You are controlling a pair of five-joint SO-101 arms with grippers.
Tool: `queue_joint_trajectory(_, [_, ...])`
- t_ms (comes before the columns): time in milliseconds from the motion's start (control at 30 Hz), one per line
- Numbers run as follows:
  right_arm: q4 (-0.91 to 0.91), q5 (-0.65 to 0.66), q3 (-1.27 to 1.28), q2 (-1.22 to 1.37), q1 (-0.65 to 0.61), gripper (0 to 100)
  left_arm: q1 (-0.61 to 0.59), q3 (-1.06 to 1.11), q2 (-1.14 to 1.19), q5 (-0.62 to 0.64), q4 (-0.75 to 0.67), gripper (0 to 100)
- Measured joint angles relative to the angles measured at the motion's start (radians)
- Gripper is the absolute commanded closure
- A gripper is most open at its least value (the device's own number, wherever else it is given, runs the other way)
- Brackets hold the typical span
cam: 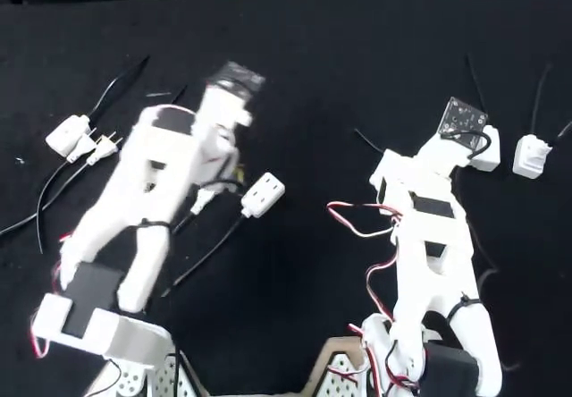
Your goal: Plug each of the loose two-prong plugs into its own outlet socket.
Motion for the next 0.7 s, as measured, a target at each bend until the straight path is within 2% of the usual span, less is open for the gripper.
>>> queue_joint_trajectory(200, [0.0,0.0,0.0,0.0,0.0,79.7,-0.078,0.064,-0.008,-0.058,0.008,77])
queue_joint_trajectory(567, [0.0,0.0,0.0,0.0,0.0,79.7,-0.127,0.213,0.1,-0.1,-0.241,78])
queue_joint_trajectory(633, [0.0,0.0,0.0,0.0,0.0,79.7,-0.124,0.213,0.109,-0.1,-0.252,82])
queue_joint_trajectory(700, [0.0,0.0,0.0,0.0,0.0,79.7,-0.115,0.213,0.11,-0.1,-0.253,94])
